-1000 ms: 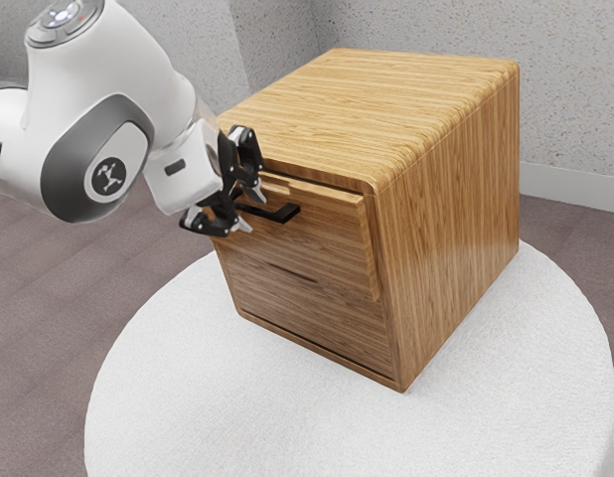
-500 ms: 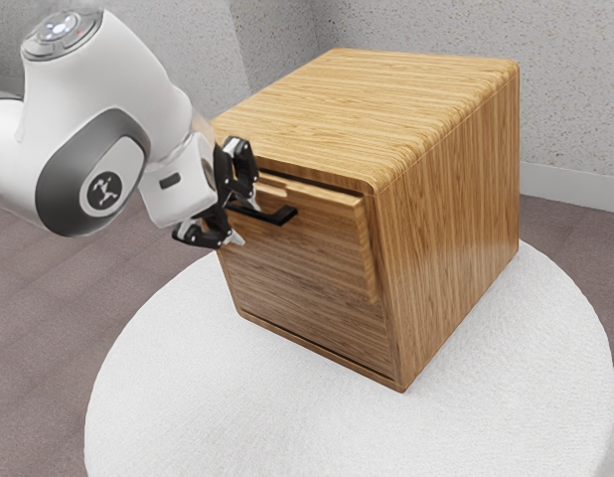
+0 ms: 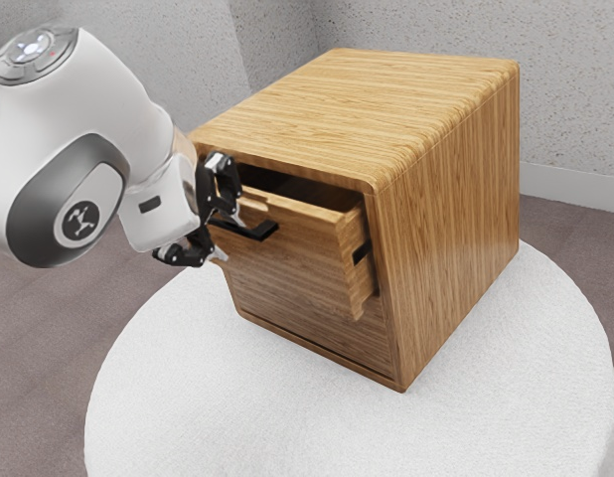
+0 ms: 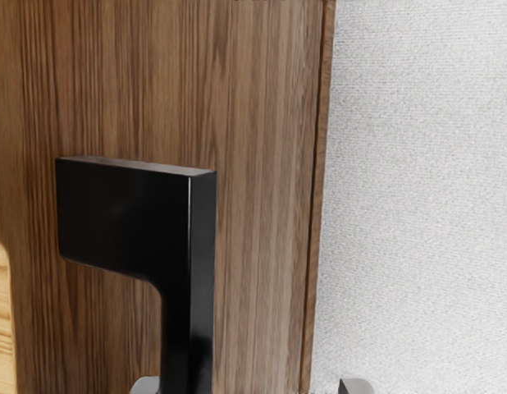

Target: Pull the drawer handle with one arm to open the drawer

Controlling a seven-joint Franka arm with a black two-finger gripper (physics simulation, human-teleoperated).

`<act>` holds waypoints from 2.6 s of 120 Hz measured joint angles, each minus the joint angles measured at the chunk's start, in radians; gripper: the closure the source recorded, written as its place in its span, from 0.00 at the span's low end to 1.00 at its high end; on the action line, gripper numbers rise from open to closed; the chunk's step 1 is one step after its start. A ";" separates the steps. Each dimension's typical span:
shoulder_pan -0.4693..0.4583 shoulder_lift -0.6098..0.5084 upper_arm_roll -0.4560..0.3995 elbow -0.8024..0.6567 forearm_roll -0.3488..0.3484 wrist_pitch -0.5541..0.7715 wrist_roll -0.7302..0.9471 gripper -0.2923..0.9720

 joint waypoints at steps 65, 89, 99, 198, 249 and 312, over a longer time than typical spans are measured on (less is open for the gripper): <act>0.025 -0.157 -0.001 -0.142 -0.052 -0.001 0.002 0.60; 0.038 -0.205 -0.001 -0.182 -0.068 -0.001 0.002 0.56; 0.041 -0.230 -0.002 -0.200 -0.078 -0.002 0.003 0.54; 0.085 -0.387 -0.045 -0.277 -0.127 -0.042 0.004 0.54; 0.083 -0.397 -0.046 -0.280 -0.127 -0.057 0.003 0.51; 0.076 -0.417 -0.045 -0.258 -0.125 -0.069 0.003 0.54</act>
